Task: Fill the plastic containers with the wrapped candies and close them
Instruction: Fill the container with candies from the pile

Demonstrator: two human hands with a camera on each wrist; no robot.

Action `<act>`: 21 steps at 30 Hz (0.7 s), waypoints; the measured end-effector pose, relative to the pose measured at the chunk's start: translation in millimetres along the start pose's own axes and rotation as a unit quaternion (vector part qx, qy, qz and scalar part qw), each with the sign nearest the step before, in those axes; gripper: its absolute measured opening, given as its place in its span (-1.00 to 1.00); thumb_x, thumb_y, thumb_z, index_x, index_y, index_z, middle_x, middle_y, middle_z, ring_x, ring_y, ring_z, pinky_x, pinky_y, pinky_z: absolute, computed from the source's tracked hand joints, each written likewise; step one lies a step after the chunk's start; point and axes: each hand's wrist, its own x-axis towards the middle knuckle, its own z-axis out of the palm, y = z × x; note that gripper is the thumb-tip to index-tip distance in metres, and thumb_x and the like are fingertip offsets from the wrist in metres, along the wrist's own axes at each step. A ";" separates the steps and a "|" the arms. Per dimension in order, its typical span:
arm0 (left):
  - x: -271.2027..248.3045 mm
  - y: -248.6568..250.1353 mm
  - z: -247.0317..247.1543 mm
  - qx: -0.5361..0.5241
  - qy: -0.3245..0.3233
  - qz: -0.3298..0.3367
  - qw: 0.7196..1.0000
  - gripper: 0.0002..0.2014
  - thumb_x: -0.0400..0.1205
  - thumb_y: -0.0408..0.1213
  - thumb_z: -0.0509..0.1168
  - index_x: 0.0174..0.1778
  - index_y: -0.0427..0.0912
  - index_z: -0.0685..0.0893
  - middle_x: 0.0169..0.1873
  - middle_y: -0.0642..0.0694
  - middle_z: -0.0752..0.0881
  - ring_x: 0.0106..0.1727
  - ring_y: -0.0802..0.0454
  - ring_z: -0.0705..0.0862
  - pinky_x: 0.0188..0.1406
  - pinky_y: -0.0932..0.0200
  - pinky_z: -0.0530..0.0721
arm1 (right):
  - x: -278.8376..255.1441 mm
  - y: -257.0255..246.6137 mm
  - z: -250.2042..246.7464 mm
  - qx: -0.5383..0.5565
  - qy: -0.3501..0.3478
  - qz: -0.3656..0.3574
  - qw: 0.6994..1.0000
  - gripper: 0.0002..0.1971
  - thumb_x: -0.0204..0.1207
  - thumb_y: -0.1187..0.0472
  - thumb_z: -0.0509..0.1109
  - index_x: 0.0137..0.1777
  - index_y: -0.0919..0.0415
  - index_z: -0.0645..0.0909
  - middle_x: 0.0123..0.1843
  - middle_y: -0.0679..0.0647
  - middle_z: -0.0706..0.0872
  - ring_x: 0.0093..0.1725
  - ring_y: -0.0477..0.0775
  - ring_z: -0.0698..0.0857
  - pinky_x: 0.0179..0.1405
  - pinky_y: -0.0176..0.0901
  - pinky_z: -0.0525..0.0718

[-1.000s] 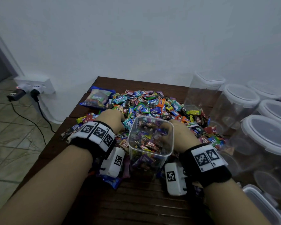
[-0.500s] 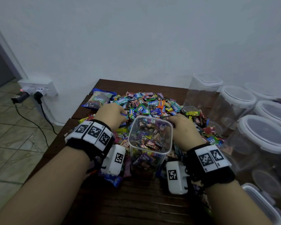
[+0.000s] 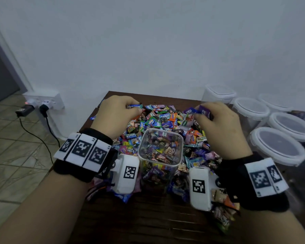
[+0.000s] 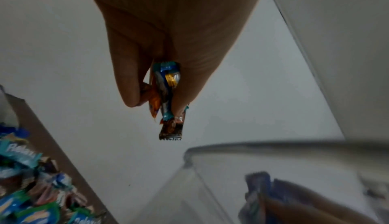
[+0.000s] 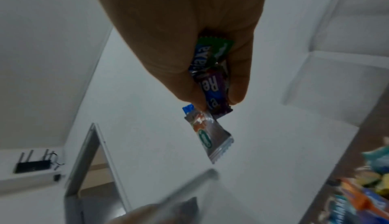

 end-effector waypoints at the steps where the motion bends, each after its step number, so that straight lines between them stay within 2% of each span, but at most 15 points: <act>1: -1.5 4.1 -1.5 -0.010 0.006 0.005 1.000 -0.82 0.57 -0.23 0.40 0.05 -0.17 0.78 -0.34 0.14 0.63 -0.13 -0.05 0.71 0.08 -0.01 0.66 | -0.9 -5.5 -3.8 0.019 0.004 -0.003 1.000 -0.89 0.53 0.31 0.34 -0.07 0.34 0.69 -0.10 0.07 0.61 -0.14 -0.13 0.46 -0.16 -0.24 0.28; 3: -3.4 9.7 -3.0 -0.021 0.017 0.016 1.000 -0.81 0.57 -0.23 0.41 0.06 -0.18 0.77 -0.33 0.13 0.65 -0.19 0.00 0.68 0.01 0.07 0.64 | -4.7 -16.5 -9.1 0.056 0.001 -0.007 0.998 -0.90 0.53 0.29 0.35 -0.09 0.32 0.67 -0.11 0.09 0.62 -0.15 -0.05 0.50 -0.15 -0.16 0.35; 6: -5.9 12.9 -4.2 -0.031 0.016 0.024 0.999 -0.79 0.57 -0.22 0.40 0.09 -0.17 0.76 -0.31 0.15 0.64 -0.26 0.12 0.64 -0.10 0.16 0.56 | -14.3 -33.1 -10.5 0.102 -0.028 -0.028 0.994 -0.92 0.53 0.29 0.37 -0.09 0.14 0.68 -0.14 -0.10 0.61 -0.20 -0.18 0.52 -0.11 -0.41 0.41; 7: -7.2 13.8 -4.6 -0.030 0.013 0.027 0.999 -0.79 0.58 -0.21 0.40 0.10 -0.16 0.76 -0.30 0.17 0.64 -0.27 0.17 0.62 -0.12 0.19 0.52 | -17.6 -37.1 -8.6 0.101 -0.044 -0.041 0.993 -0.91 0.52 0.30 0.37 -0.08 0.14 0.69 -0.12 -0.11 0.62 -0.18 -0.21 0.53 -0.10 -0.45 0.41; 9: -8.9 15.6 -6.3 -0.034 0.005 0.032 0.999 -0.79 0.58 -0.20 0.39 0.11 -0.15 0.75 -0.28 0.19 0.64 -0.28 0.24 0.61 -0.14 0.21 0.50 | -22.7 -41.8 -2.0 0.083 -0.073 -0.064 0.992 -0.91 0.53 0.30 0.37 -0.05 0.22 0.70 -0.04 -0.01 0.65 -0.07 -0.14 0.55 -0.04 -0.34 0.43; 12: -11.1 18.7 -8.3 -0.046 -0.005 0.034 0.998 -0.80 0.57 -0.20 0.40 0.08 -0.13 0.76 -0.24 0.16 0.68 -0.28 0.19 0.64 -0.13 0.15 0.58 | -26.8 -43.6 8.8 0.060 -0.101 -0.079 0.990 -0.90 0.53 0.32 0.37 -0.04 0.29 0.70 0.01 0.10 0.65 0.01 0.02 0.58 0.02 -0.21 0.44; 14: -11.8 19.7 -8.9 -0.065 -0.006 0.028 0.997 -0.80 0.56 -0.20 0.42 0.08 -0.13 0.76 -0.24 0.15 0.69 -0.27 0.16 0.65 -0.12 0.12 0.59 | -28.5 -44.8 14.3 0.073 -0.123 -0.075 0.987 -0.89 0.54 0.33 0.36 -0.01 0.29 0.70 0.02 0.08 0.63 0.02 0.06 0.61 0.09 -0.11 0.53; 15: -12.3 19.8 -8.8 -0.072 -0.008 0.028 0.997 -0.80 0.55 -0.19 0.43 0.07 -0.12 0.76 -0.24 0.12 0.71 -0.26 0.10 0.67 -0.10 0.09 0.61 | -29.3 -45.5 16.4 0.081 -0.130 -0.072 0.986 -0.88 0.54 0.32 0.35 0.00 0.27 0.70 0.02 0.04 0.62 0.02 0.03 0.61 0.10 -0.11 0.55; 16: -13.4 20.5 -8.1 -0.079 -0.010 0.028 0.996 -0.80 0.54 -0.18 0.44 0.06 -0.10 0.76 -0.22 0.06 0.73 -0.22 0.03 0.70 -0.07 0.04 0.65 | -29.8 -46.0 18.0 0.080 -0.130 -0.073 0.986 -0.88 0.55 0.31 0.35 0.01 0.25 0.71 0.01 0.01 0.61 0.01 -0.03 0.59 0.09 -0.19 0.52; 18: -15.6 21.5 -6.6 -0.089 -0.013 0.031 0.995 -0.78 0.47 -0.10 0.46 0.00 -0.02 0.76 -0.18 -0.08 0.77 -0.13 -0.11 0.75 0.03 -0.11 0.71 | -30.0 -46.6 19.6 0.066 -0.122 -0.081 0.987 -0.88 0.57 0.28 0.35 -0.01 0.22 0.71 -0.01 -0.01 0.61 -0.01 -0.09 0.54 -0.01 -0.31 0.41; 21: -18.7 23.3 -4.3 -0.095 -0.021 0.037 0.995 -0.84 0.46 -0.07 0.45 -0.07 0.06 0.72 -0.16 -0.14 0.78 -0.10 -0.14 0.75 0.04 -0.20 0.70 | -29.8 -47.2 21.2 0.061 -0.126 -0.079 0.987 -0.87 0.59 0.24 0.33 -0.01 0.25 0.69 -0.01 0.06 0.62 -0.02 0.02 0.55 -0.02 -0.16 0.42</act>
